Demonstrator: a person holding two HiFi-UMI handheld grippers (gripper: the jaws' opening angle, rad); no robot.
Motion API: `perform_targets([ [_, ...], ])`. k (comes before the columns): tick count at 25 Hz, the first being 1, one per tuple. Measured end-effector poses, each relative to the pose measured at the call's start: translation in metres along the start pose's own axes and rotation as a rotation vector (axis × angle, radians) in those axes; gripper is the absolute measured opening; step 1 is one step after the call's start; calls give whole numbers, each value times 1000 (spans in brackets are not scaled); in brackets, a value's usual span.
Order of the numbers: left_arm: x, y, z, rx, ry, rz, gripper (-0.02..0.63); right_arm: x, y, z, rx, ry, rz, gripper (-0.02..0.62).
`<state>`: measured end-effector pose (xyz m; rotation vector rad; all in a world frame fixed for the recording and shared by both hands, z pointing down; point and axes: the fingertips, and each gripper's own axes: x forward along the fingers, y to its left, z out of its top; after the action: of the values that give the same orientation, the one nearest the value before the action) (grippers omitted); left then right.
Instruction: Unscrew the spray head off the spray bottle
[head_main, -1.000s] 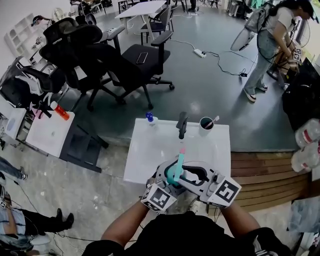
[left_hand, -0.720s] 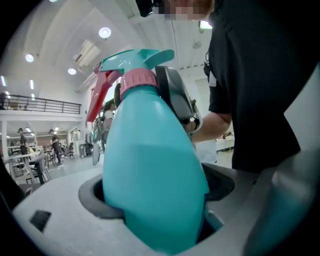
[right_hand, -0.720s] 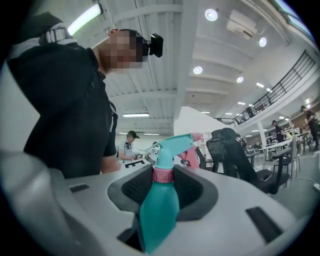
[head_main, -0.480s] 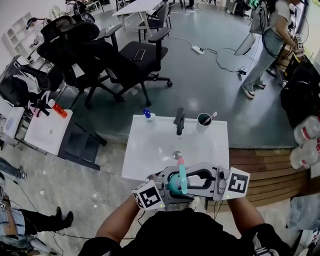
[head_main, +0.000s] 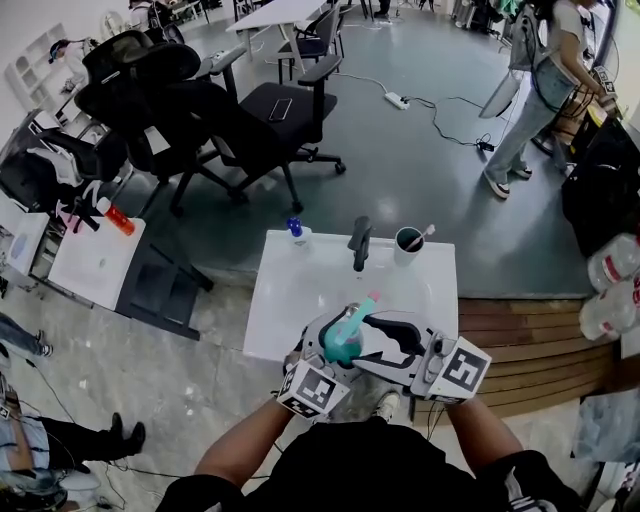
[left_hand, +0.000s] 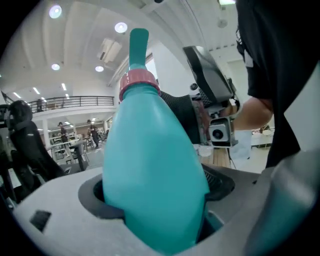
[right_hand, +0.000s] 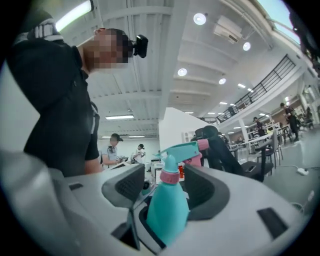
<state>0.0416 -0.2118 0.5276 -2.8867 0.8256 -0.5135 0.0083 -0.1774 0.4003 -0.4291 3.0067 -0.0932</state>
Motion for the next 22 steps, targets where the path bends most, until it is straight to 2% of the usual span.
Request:
perform_targets([
  [3,2,9,-9,-4,40,78,462,5,-10,-7,40,-7,-76,233],
  [6,5,8,-14,24,65,100,462,10,-13,-13,68,-4,-116,218],
  [10,7,-1,-12,58,53,70,462,9,-17,-14,57,5,-153,146],
  [13,8,-4,-9,61,34,45,462,7,-16,-12,27,4,-144,143],
  [17,8,-7,-10,47,21,23,462,1,-14,1,-8,-54,-127,141],
  [22,9,-3,-24,40,57,23,463,-8,-23,25,-66,-85,-138,141],
])
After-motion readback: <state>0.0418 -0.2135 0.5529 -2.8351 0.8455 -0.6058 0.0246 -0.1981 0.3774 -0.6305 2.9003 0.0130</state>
